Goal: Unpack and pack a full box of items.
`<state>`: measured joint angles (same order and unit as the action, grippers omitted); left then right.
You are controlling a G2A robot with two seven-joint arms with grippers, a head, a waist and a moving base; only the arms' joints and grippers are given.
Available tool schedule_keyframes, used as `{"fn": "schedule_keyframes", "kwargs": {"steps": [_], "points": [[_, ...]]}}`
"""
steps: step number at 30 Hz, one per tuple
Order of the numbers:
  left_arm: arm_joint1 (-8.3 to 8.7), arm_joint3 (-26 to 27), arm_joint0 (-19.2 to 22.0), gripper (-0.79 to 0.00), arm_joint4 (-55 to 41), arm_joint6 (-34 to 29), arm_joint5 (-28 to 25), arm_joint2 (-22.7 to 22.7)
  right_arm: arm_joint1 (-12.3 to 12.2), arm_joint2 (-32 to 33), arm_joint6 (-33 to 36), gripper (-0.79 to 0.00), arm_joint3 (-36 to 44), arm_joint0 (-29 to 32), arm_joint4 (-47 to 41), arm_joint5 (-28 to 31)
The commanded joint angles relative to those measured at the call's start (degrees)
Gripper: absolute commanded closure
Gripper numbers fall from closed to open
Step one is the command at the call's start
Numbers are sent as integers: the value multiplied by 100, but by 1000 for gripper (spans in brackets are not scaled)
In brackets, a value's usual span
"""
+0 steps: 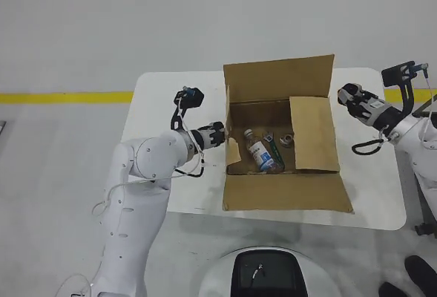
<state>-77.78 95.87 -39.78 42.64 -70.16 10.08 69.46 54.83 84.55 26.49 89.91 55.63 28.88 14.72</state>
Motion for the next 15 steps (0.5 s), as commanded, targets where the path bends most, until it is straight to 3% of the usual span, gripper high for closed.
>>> {"fn": "schedule_keyframes", "kwargs": {"steps": [1, 5, 15], "points": [[-3, -55, -17, 0, -144, 81, -70, -39, -12, 9, -157, 0, -316, -203, 488, -37], [-17, -141, 37, 0, -287, 260, -164, -158, 10, -69, -454, 0, -970, -598, 788, -60], [-104, -799, 398, 0, -981, 493, -618, -602, 268, -630, -166, 0, -2971, -1989, -451, -398]]}}
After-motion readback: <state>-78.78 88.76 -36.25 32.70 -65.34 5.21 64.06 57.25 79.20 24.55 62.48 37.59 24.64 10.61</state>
